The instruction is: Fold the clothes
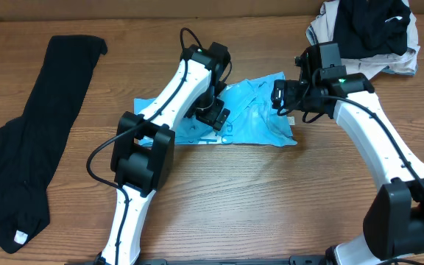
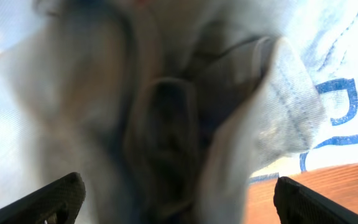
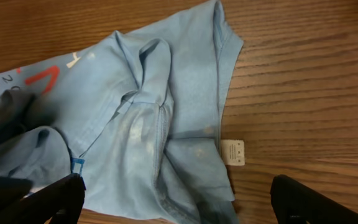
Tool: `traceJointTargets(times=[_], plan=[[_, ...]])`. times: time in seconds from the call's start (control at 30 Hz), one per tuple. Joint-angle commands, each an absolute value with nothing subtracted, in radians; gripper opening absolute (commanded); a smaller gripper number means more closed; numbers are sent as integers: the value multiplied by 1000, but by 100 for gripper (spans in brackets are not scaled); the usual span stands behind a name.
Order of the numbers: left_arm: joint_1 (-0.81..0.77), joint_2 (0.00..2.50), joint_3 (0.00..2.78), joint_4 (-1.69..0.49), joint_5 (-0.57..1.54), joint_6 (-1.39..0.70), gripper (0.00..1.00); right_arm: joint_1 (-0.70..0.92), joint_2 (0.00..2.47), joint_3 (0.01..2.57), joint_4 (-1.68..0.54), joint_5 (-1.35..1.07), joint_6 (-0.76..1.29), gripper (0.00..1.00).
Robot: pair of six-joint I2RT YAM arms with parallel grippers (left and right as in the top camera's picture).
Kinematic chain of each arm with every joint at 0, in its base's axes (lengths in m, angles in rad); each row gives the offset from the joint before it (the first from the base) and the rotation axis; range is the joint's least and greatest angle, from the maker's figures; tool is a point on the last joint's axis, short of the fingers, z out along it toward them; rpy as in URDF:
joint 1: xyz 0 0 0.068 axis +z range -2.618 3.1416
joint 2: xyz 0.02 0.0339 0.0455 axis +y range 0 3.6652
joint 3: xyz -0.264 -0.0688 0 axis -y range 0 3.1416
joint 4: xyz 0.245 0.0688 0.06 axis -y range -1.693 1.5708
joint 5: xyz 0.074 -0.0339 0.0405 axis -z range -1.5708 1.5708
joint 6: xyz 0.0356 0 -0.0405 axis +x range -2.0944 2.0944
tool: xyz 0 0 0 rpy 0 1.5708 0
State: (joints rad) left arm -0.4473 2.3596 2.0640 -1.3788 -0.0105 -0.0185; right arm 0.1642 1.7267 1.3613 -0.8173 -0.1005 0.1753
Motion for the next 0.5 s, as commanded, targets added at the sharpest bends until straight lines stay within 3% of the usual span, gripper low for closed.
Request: traceJointTargets(times=[0.0, 0.27, 0.47], plan=[[-399, 2358, 2217, -1439, 3, -80, 100, 161, 1776, 1381, -809, -106, 186, 99], [-292, 2358, 2656, -1576, 205, -22, 100, 161, 1900, 1380, -769, -80, 170, 99], [-225, 2358, 2708, -1593, 204, -22, 100, 161, 1989, 1380, -745, -49, 148, 99]])
